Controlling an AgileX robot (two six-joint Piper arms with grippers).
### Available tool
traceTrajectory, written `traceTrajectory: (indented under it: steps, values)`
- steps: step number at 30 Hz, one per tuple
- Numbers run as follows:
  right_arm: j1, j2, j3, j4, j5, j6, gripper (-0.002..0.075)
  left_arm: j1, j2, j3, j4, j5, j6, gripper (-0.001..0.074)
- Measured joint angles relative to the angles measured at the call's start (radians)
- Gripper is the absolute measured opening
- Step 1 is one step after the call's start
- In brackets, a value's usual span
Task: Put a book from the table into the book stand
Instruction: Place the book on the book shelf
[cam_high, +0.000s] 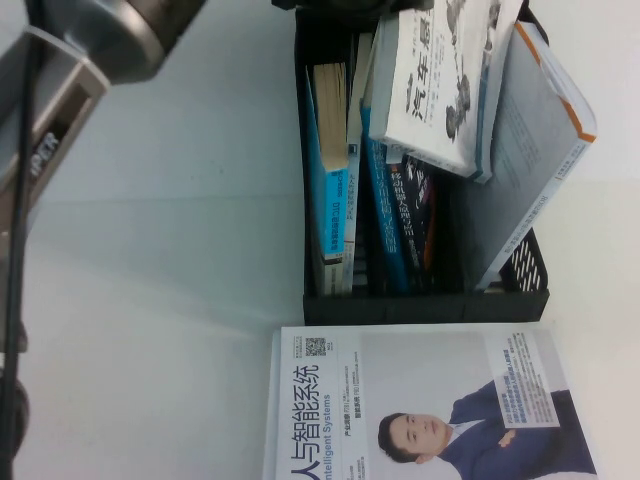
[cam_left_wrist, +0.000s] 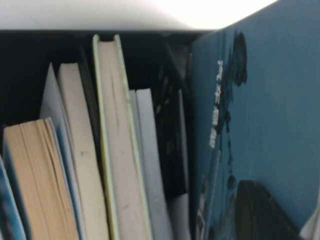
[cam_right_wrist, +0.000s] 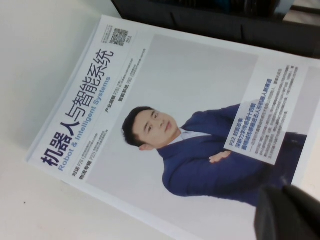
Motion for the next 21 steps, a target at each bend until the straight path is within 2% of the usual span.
traceTrajectory:
  steps: [9, 21]
  values:
    - [0.0, 0.0, 0.0, -0.004, 0.0, 0.004, -0.0005, -0.104, 0.033, 0.0, 0.188, 0.002, -0.074, 0.0109]
    - [0.0, 0.0, 0.0, -0.006, 0.002, 0.008, -0.0005, -0.164, 0.11, -0.001, 0.154, 0.0, -0.084, 0.0109]
